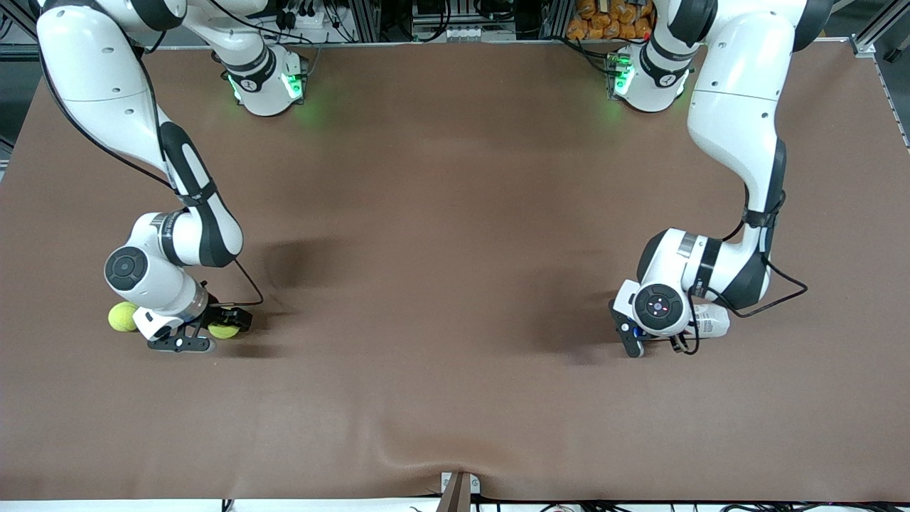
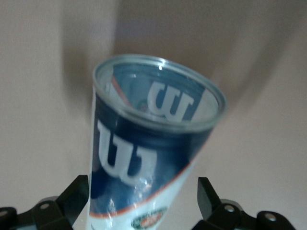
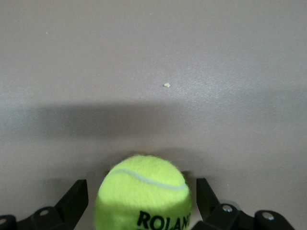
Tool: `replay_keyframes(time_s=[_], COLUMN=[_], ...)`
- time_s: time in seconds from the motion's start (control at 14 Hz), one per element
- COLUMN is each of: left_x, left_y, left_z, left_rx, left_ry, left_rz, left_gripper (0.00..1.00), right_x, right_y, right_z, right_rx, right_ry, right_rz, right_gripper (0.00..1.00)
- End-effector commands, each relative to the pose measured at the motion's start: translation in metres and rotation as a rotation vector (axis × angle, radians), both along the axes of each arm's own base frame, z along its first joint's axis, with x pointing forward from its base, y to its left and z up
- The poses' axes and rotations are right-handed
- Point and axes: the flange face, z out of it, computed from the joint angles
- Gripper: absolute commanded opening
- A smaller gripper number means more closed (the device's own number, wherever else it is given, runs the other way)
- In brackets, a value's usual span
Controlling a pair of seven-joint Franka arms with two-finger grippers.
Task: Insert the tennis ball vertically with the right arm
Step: 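Lift the can upright with the left gripper while the right gripper lifts the ball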
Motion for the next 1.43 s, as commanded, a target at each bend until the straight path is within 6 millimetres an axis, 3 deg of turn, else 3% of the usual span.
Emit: replay_keyframes(time_s=[0.0,0.36,0.5,0.57,0.72,0.79,0.93,1.0,1.22,1.36], left_x=[0.003,0.003,0.003,0.003,0.003,0.003,0.004,0.005,0.006,0.009], left_y=[-0.001,0.000,0.000,0.000,0.001,-0.001,-0.001,-0.002,-0.003,-0.020], left_z=[-0.012,-0.023,-0.023,-0.023,-0.023,-0.021,-0.018,-0.017,-0.010,0.013], left_rx=[0.008,0.023,0.024,0.024,0.024,0.021,0.020,0.019,0.015,0.008], left_ry=[-0.016,-0.018,-0.020,-0.019,-0.019,-0.022,-0.027,-0.030,-0.038,-0.063], left_rz=[-0.035,-0.053,-0.052,-0.053,-0.052,-0.052,-0.052,-0.050,-0.056,-0.087], left_gripper=[1.00,1.00,1.00,0.86,0.58,0.49,0.45,0.44,0.44,0.45], right_x=[-0.003,-0.003,-0.005,-0.005,-0.005,-0.004,-0.002,-0.002,-0.006,-0.007], right_y=[-0.003,-0.005,-0.004,-0.004,-0.004,-0.004,-0.003,-0.002,0.001,0.004], right_z=[0.016,0.017,0.014,0.014,0.014,0.022,0.051,0.071,0.132,0.171], right_rx=[0.011,0.010,0.010,0.010,0.010,0.011,0.015,0.018,0.027,0.033], right_ry=[-0.015,-0.016,-0.011,-0.014,-0.013,-0.021,-0.016,-0.018,-0.028,-0.033], right_rz=[-0.007,-0.006,-0.003,-0.003,-0.003,-0.002,0.000,0.002,0.009,0.014], right_gripper=[1.00,0.94,0.79,0.72,0.43,0.30,0.09,0.04,0.03,0.01])
